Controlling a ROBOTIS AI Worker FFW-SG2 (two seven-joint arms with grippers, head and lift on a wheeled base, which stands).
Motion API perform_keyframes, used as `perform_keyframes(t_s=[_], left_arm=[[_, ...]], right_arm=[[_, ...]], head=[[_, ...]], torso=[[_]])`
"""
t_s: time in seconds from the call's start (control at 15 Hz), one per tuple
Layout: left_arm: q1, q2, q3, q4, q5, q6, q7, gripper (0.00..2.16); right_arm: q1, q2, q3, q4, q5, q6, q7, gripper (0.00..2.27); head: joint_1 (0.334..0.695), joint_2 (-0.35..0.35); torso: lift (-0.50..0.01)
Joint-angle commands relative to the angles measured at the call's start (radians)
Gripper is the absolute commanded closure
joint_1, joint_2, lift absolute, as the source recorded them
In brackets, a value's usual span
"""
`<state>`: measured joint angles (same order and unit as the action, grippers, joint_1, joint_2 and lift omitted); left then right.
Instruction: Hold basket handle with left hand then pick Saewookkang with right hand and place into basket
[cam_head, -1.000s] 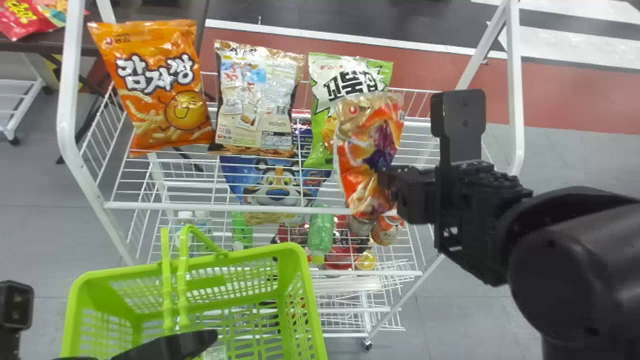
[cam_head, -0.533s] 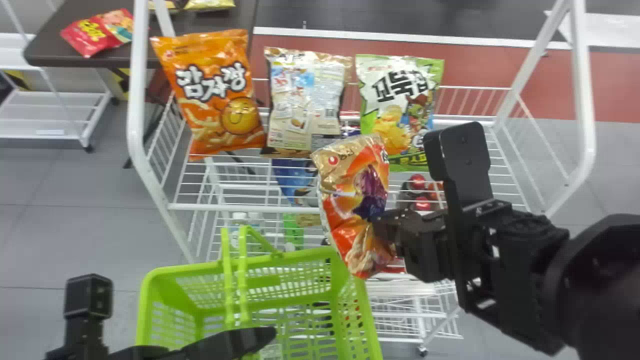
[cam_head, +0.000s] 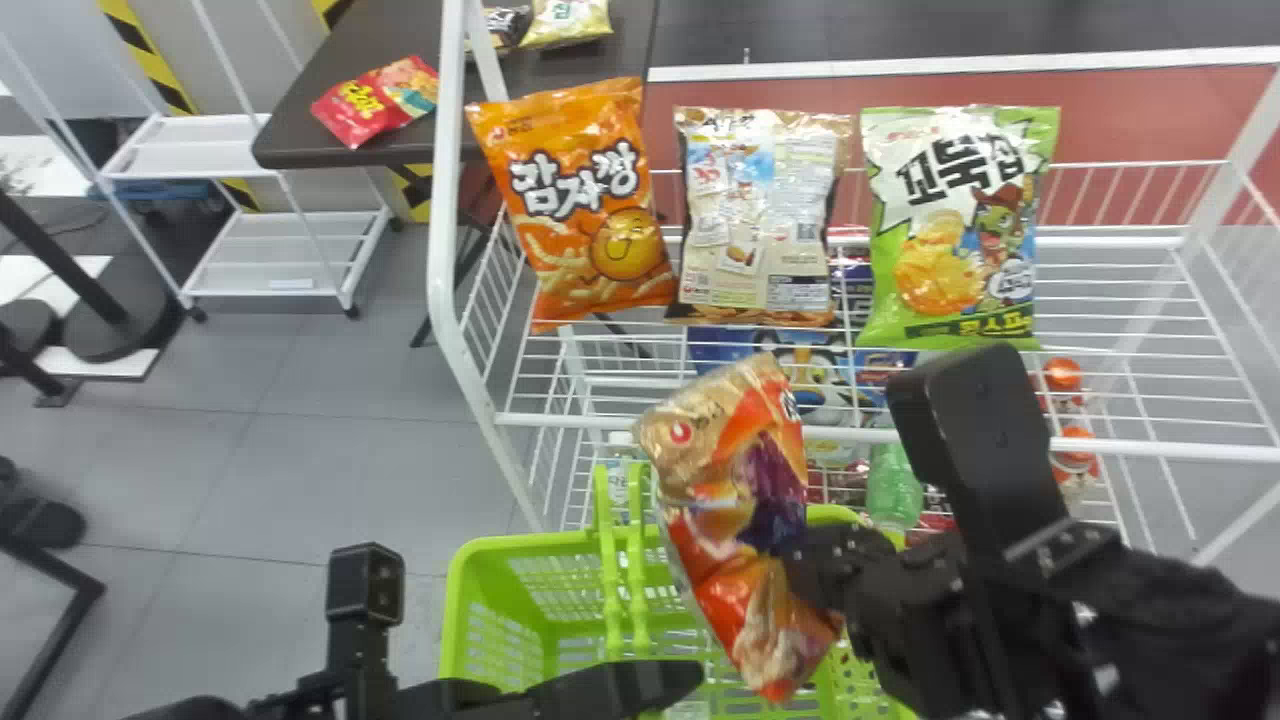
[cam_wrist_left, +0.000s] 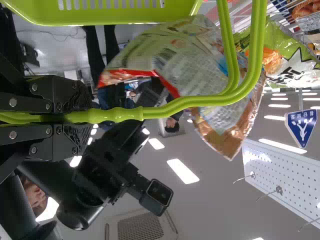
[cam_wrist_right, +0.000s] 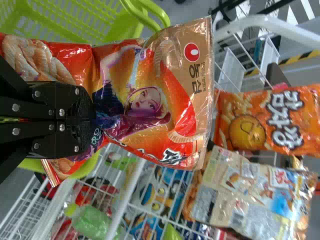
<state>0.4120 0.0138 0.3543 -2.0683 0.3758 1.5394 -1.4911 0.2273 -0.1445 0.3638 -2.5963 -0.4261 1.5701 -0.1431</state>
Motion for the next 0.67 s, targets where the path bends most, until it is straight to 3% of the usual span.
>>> perform_keyframes(t_s=[0.0, 0.13, 0.2, 0.27, 0.33, 0.4, 0.6], left_arm=[[-0.006, 0.0, 0.0, 0.004, 0.0, 0.032, 0.0, 2.15], [-0.01, 0.002, 0.002, 0.011, 0.0, 0.032, 0.0, 2.15], [-0.013, 0.002, 0.002, 0.016, 0.0, 0.032, 0.0, 2.15], [-0.015, 0.002, 0.0, 0.017, 0.0, 0.032, 0.0, 2.15], [-0.015, 0.002, 0.0, 0.017, 0.0, 0.032, 0.0, 2.15], [-0.015, 0.002, 0.0, 0.019, 0.0, 0.032, 0.0, 2.15], [-0.019, 0.002, 0.0, 0.024, 0.0, 0.032, 0.0, 2.15]], right_arm=[[0.038, -0.007, 0.009, -0.008, -0.019, 0.002, -0.001, 2.24], [0.07, -0.02, 0.011, -0.008, -0.033, 0.002, -0.001, 2.24], [0.083, -0.027, 0.011, -0.007, -0.028, 0.002, -0.001, 2.07], [0.089, -0.037, 0.009, -0.007, -0.02, 0.002, 0.0, 1.52], [0.089, -0.041, 0.004, -0.007, -0.019, 0.002, 0.0, 0.5], [0.089, -0.044, -0.003, -0.008, -0.014, 0.002, 0.0, 0.0], [0.089, -0.047, -0.034, 0.004, -0.013, 0.002, 0.0, 0.06]], head=[[0.695, 0.193], [0.695, 0.223], [0.695, 0.229], [0.695, 0.234], [0.695, 0.236], [0.695, 0.228], [0.695, 0.202]], torso=[[-0.019], [-0.019], [-0.019], [-0.019], [-0.019], [-0.019], [-0.019]])
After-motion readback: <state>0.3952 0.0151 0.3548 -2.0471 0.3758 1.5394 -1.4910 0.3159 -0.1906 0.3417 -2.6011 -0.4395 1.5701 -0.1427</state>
